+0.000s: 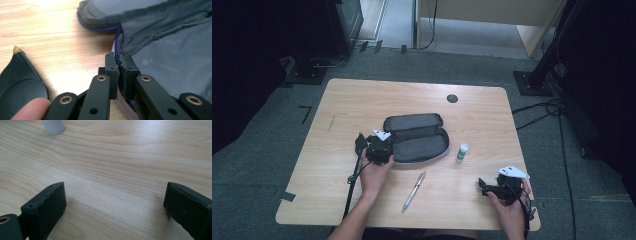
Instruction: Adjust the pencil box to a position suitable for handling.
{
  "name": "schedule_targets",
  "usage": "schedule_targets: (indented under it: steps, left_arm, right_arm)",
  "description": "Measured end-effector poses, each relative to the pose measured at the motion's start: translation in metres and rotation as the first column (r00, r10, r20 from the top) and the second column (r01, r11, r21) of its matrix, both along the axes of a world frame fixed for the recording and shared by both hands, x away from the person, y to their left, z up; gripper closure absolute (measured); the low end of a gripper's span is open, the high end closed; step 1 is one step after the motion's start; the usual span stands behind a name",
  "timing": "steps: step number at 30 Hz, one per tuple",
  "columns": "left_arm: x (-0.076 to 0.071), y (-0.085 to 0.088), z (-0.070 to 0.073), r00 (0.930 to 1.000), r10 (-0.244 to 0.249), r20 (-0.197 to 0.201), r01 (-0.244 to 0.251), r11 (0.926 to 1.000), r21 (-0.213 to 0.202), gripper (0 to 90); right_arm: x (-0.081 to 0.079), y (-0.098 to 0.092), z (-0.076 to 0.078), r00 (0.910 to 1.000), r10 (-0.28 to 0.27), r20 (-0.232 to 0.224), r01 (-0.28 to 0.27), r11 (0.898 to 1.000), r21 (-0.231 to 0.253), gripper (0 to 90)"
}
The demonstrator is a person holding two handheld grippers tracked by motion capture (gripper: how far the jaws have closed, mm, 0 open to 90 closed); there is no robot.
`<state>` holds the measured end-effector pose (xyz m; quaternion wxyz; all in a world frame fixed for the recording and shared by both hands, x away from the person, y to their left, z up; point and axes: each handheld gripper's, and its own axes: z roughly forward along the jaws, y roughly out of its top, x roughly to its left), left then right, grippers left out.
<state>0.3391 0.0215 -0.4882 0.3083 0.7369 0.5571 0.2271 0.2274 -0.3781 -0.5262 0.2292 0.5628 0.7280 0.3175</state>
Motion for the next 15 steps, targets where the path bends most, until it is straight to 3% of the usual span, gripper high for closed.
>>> schedule_targets:
  steps: [15]
  left_arm:
    - [0.001, 0.015, -0.001, 0.997, -0.077, 0.014, 0.077, 0.9968, -0.02, 89.8]
  right_arm:
    - [0.0, 0.0, 0.0, 1.0, 0.0, 0.0, 0.0, 1.0, 0.0, 3.9]
